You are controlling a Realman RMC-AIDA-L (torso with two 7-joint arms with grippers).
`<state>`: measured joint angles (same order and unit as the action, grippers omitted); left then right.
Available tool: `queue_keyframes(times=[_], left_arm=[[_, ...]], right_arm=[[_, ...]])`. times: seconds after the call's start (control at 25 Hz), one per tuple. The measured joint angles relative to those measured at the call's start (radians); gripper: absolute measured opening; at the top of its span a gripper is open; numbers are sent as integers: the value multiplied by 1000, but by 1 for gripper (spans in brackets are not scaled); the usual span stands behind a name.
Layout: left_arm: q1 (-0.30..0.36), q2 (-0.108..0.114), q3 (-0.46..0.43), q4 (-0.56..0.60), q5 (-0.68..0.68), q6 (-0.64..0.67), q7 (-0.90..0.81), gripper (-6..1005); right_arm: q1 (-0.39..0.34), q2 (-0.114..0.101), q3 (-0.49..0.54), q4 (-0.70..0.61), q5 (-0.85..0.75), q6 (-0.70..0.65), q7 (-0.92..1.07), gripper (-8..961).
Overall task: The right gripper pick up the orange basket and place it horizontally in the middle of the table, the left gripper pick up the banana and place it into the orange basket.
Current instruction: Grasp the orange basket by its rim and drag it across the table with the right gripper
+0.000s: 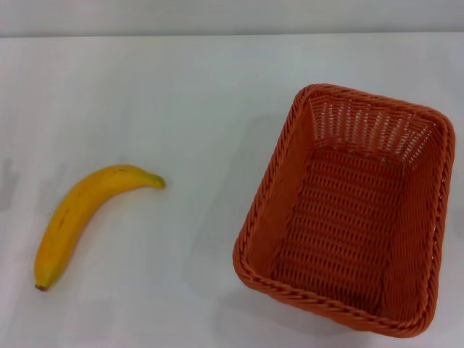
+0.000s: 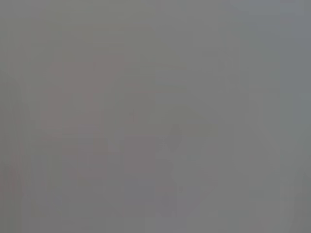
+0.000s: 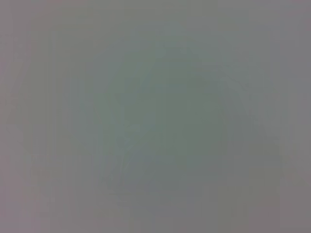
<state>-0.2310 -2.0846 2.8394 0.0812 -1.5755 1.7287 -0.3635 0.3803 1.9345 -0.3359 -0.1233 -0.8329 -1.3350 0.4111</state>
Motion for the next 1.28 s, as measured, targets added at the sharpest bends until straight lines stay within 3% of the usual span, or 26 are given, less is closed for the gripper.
queue_keyframes(times=[0.92,1.04,1.2,1.28], left_arm=[[2,0,0,0,3,-2,0,879],[2,0,0,-1,5,-2,-3,879],[0,2,0,-6,7,3,-8,879],[-7,5,0,-7,9,7,-10,879]], right_arm=[[1,2,0,-13,5,-2,0,814],[-4,14,6,-31,6,0,0,813],[-29,61,13,-106,13,-9,0,813],[-38,71,8,-123,16,-31,1,813]])
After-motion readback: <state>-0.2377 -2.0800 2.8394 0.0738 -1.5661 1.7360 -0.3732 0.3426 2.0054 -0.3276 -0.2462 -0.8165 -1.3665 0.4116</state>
